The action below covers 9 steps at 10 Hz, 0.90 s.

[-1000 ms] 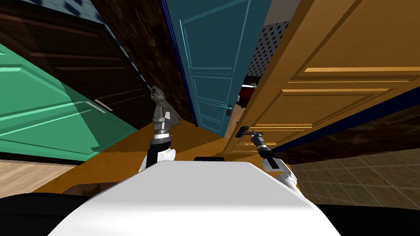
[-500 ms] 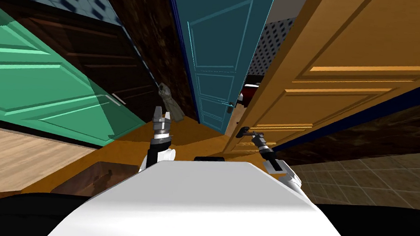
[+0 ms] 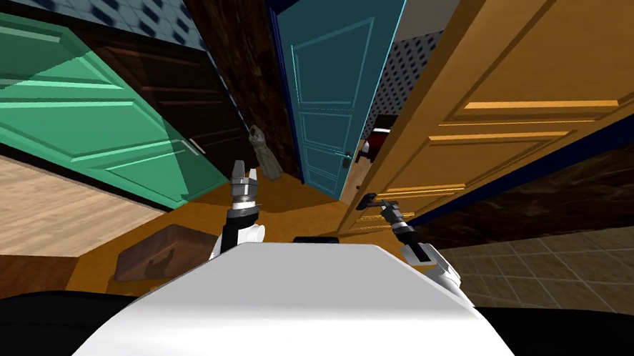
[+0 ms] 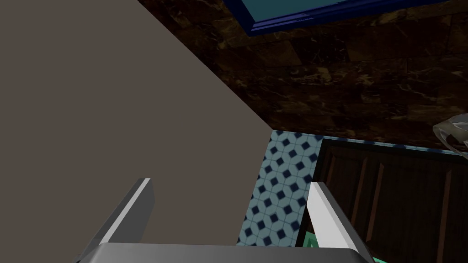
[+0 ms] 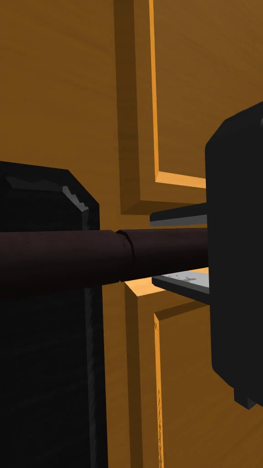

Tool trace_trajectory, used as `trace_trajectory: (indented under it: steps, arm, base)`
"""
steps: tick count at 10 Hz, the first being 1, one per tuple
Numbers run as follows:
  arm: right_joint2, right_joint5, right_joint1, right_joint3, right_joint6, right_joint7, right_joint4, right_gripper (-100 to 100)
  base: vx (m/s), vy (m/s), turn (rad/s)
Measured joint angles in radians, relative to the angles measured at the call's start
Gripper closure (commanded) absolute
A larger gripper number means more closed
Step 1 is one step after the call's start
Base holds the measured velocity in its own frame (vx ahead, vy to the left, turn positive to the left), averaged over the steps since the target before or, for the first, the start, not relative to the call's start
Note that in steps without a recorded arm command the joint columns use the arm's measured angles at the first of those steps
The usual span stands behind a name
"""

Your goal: Pull the door open

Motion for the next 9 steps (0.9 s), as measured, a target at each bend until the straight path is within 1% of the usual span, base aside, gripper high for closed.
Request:
trace_trajectory:
  steps: [1,3,6,8,9]
  arm:
    - [-0.006,0.001,0.002,-0.003,-0.006,-0.003,0.006,100]
    - [-0.016,0.003,0.009,-0.006,-0.033,-0.014,0.012,100]
    - [-0.032,0.01,0.014,-0.003,-0.08,-0.03,0.038,100]
    - [-0.041,0.015,0.022,-0.001,-0.113,-0.04,0.05,100]
    - [-0.046,0.018,0.025,0.001,-0.125,-0.047,0.054,100]
  base:
    - [-0.236,-0.1,0.181]
    - [-0.205,-0.088,0.15]
    - [-0.206,-0.083,0.138]
    - [-0.241,-0.124,0.173]
    - [-0.1,-0.049,0.033]
